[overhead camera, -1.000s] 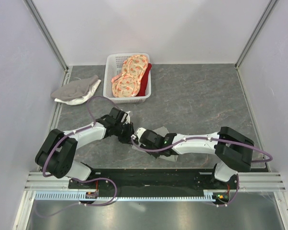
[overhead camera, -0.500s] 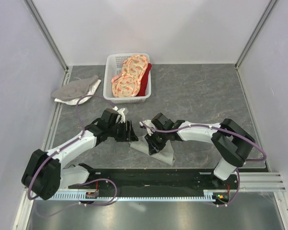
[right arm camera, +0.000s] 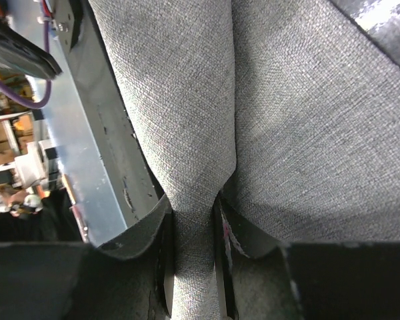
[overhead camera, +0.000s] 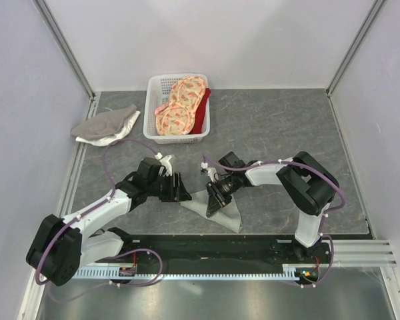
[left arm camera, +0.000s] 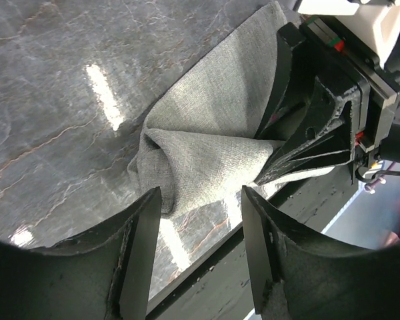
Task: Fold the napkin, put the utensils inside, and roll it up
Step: Roll the napkin with the utensil
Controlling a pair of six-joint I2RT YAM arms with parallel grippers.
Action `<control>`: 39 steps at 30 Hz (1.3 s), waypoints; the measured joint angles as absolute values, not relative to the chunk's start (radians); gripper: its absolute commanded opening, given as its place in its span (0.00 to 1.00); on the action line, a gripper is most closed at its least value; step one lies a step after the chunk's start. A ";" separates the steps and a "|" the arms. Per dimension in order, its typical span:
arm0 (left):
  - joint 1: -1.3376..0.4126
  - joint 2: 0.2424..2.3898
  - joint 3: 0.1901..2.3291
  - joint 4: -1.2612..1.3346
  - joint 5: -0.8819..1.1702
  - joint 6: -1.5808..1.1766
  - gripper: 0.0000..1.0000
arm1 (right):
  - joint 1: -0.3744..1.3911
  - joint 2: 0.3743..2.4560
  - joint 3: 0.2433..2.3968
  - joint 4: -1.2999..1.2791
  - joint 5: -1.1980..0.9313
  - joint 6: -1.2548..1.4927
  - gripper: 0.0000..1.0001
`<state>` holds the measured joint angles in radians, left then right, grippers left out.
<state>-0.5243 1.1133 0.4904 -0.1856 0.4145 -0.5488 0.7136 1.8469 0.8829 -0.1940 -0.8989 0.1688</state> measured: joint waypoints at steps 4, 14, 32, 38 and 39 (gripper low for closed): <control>-0.524 1.139 0.479 -0.146 0.430 -0.553 0.54 | 0.702 1.874 0.892 -0.196 -0.940 0.169 0.31; -0.523 1.200 0.462 -0.071 0.448 -0.557 0.16 | 0.685 1.913 0.905 -0.201 -1.000 0.169 0.31; -0.523 1.401 0.553 -0.118 0.519 -0.564 0.02 | 0.715 1.668 0.920 -0.346 -0.607 0.157 0.69; -0.523 1.460 0.609 -0.177 0.539 -0.564 0.02 | 0.938 1.489 0.908 -0.333 -0.183 0.125 0.73; -0.523 1.465 0.615 -0.183 0.543 -0.564 0.02 | 0.976 1.471 0.901 -0.324 -0.128 0.121 0.72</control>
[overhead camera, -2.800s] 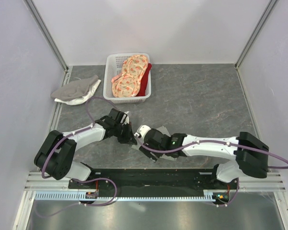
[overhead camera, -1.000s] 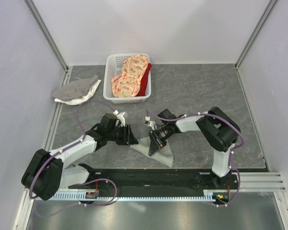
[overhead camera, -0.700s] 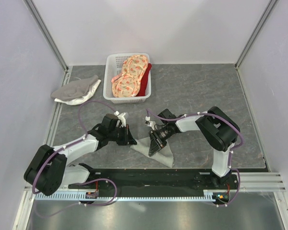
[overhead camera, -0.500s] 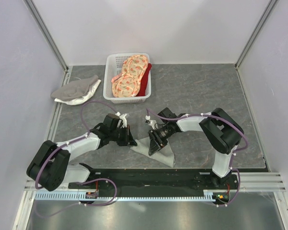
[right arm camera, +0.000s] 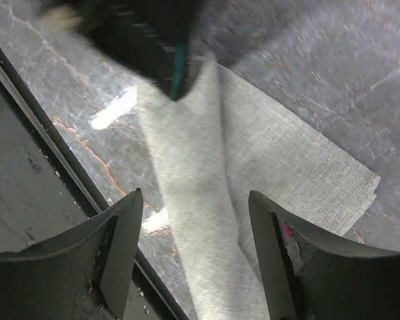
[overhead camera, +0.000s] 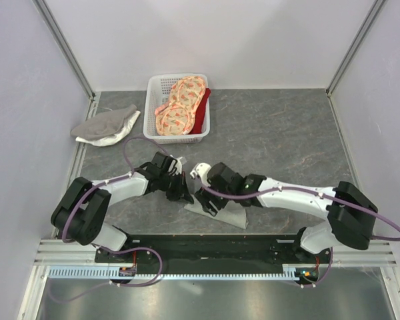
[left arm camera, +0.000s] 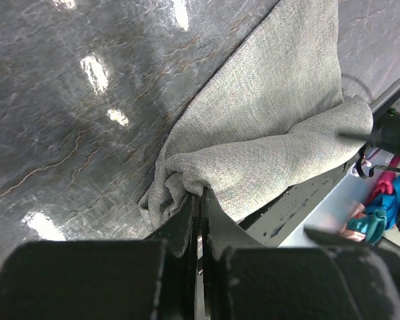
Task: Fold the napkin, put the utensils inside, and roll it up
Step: Roll the napkin with the utensil
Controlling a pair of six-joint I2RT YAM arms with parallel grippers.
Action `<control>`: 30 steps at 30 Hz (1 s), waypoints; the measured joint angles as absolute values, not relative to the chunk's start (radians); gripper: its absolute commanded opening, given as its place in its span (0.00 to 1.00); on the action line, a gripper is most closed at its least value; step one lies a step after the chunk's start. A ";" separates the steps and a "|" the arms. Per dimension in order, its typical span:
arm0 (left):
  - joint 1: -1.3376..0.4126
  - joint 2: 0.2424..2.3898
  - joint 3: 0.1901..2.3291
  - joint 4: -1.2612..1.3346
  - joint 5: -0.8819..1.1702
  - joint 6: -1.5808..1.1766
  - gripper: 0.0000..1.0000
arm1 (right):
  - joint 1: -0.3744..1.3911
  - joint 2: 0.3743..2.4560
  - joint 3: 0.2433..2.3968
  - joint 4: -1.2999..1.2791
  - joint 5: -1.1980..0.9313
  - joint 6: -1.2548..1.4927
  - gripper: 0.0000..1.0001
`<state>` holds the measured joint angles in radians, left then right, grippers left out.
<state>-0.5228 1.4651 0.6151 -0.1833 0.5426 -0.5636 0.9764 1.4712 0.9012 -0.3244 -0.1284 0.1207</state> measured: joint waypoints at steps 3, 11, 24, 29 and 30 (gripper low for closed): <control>-0.516 1.488 0.632 -0.204 0.559 -0.563 0.02 | 1.089 1.432 0.872 -0.295 0.030 0.101 0.70; -0.503 1.542 0.657 -0.217 0.615 -0.562 0.02 | 1.199 1.483 0.853 -0.279 0.201 0.071 0.65; -0.498 1.552 0.669 -0.240 0.631 -0.548 0.02 | 1.213 1.589 0.849 -0.274 0.260 0.060 0.53; -0.496 1.553 0.678 -0.254 0.631 -0.533 0.28 | 1.194 1.615 0.859 -0.270 0.197 0.059 0.37; -0.496 1.550 0.678 -0.256 0.629 -0.530 0.35 | 1.182 1.616 0.861 -0.271 0.171 0.058 0.34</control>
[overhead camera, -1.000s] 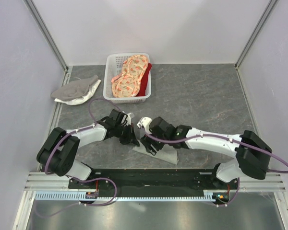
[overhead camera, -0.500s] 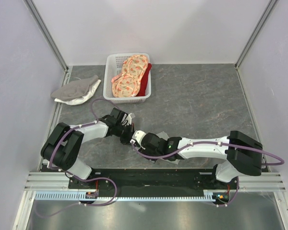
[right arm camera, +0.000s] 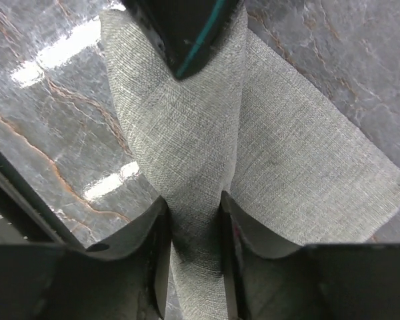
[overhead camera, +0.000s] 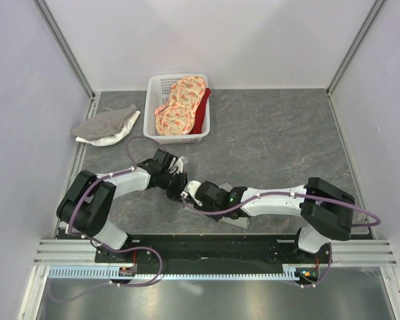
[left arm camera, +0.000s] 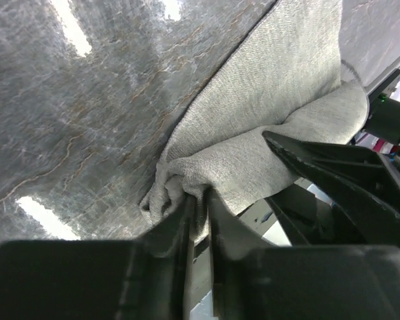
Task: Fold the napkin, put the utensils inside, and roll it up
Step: Roll the napkin with the utensil
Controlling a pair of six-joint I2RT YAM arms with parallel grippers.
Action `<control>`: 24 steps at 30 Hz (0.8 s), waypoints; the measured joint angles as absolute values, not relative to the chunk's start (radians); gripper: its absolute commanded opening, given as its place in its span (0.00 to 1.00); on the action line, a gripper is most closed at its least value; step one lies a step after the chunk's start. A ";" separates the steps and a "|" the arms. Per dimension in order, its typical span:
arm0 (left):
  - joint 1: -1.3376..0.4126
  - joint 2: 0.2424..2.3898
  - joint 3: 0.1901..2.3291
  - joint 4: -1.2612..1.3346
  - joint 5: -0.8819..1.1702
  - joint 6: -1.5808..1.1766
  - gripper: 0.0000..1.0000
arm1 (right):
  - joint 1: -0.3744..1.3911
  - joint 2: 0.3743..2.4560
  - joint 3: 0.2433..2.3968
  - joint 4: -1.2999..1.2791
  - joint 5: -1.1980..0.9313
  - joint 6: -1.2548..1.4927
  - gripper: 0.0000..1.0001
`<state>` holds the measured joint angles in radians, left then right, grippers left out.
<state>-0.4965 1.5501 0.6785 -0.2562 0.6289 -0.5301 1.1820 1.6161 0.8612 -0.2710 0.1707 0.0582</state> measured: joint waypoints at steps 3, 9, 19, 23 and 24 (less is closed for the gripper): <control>-0.486 1.512 0.680 -0.263 0.600 -0.526 0.50 | 1.124 1.616 0.867 -0.272 0.067 0.060 0.33; -0.402 1.372 0.680 -0.301 0.519 -0.522 0.59 | 0.970 1.621 0.867 -0.270 -0.214 0.077 0.32; -0.379 1.195 0.601 -0.302 0.476 -0.522 0.59 | 0.816 1.723 0.905 -0.291 -0.586 0.109 0.33; -0.382 1.187 0.578 -0.269 0.494 -0.522 0.58 | 0.775 1.775 0.920 -0.301 -0.713 0.110 0.33; -0.384 1.188 0.574 -0.258 0.502 -0.523 0.58 | 0.760 1.791 0.924 -0.303 -0.748 0.110 0.33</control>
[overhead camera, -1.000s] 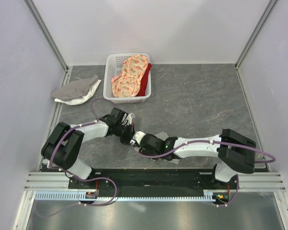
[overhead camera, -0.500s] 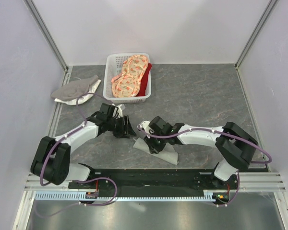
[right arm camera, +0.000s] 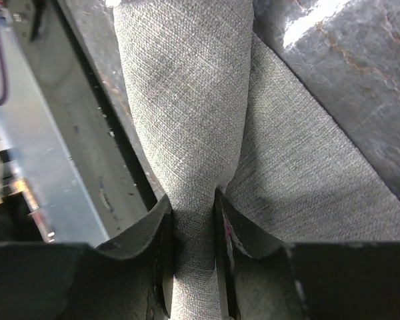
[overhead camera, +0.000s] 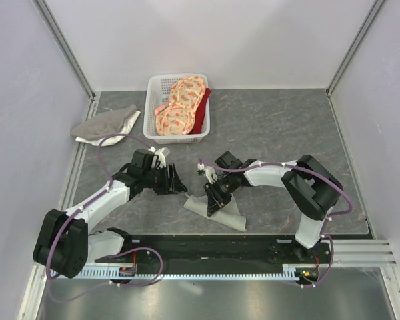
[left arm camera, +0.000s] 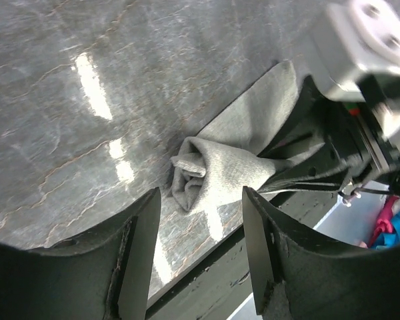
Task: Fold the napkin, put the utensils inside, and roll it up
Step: Roll the napkin with the utensil
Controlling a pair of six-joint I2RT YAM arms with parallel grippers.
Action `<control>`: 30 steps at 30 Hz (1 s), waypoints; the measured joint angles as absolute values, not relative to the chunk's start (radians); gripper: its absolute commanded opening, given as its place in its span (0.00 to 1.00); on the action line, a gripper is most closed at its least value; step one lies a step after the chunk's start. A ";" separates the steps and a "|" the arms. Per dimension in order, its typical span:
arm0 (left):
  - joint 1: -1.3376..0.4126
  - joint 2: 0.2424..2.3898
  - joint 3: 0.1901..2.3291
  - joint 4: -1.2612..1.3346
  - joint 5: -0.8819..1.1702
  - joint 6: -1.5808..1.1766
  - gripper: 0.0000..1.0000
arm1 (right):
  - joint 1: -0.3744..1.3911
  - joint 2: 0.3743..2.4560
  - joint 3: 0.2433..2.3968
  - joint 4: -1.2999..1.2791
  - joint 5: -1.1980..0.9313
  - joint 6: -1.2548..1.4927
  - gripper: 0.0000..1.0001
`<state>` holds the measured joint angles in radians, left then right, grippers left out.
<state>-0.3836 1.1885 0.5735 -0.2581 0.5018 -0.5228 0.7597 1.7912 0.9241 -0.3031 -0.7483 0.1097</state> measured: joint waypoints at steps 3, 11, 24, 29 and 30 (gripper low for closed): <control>-0.389 1.201 0.564 -0.222 0.522 -0.524 0.56 | 0.726 1.835 0.938 -0.309 -0.827 0.109 0.33; -0.418 1.260 0.520 -0.093 0.562 -0.544 0.50 | 0.667 1.925 0.963 -0.317 -0.974 0.101 0.33; -0.457 1.448 0.512 0.075 0.614 -0.582 0.09 | 0.650 1.965 0.981 -0.331 -1.029 0.096 0.42; -0.461 1.474 0.509 0.086 0.630 -0.590 0.02 | 0.648 1.946 0.985 -0.351 -1.034 0.111 0.64; -0.461 1.475 0.509 0.086 0.630 -0.590 0.02 | 0.648 1.930 0.985 -0.360 -1.019 0.109 0.66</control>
<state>-0.4606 1.4750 0.5095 0.0856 0.6304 -0.5900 0.6479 1.9305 0.9848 -0.3603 -1.0187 0.1093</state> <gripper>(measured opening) 0.034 0.578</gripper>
